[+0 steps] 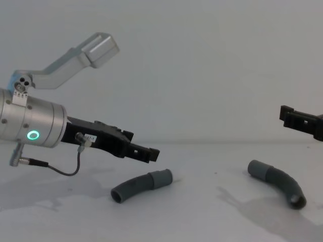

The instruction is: Use both hands to pick up one end of the pipe from the table, align the ends, and insert them.

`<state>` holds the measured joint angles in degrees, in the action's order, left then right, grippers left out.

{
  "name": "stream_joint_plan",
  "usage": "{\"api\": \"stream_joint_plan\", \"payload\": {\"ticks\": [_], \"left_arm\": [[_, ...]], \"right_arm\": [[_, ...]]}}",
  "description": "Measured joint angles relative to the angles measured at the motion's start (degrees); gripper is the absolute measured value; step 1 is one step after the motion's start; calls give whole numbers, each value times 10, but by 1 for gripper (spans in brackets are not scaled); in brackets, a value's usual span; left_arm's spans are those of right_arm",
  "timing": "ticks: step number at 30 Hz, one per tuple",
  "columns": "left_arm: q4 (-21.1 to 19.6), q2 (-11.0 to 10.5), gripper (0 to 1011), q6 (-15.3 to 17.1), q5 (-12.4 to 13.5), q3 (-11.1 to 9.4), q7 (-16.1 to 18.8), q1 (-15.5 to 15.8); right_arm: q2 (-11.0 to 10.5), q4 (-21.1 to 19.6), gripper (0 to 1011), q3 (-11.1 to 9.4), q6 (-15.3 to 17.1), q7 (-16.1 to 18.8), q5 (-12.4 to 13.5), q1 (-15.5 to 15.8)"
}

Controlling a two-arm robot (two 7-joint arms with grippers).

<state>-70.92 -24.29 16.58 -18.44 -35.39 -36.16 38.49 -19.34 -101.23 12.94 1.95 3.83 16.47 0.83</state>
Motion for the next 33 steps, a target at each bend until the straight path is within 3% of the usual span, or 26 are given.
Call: {"api": "stream_joint_plan", "payload": {"ticks": [17, 33], "left_arm": [[35, 10, 1001, -1, 30, -27, -17, 23], [68, 26, 1001, -4, 45, -34, -22, 35]], "right_arm": [[0, 0, 1001, 0, 0, 0, 0, 0], [0, 0, 1001, 0, 0, 0, 0, 0]]}}
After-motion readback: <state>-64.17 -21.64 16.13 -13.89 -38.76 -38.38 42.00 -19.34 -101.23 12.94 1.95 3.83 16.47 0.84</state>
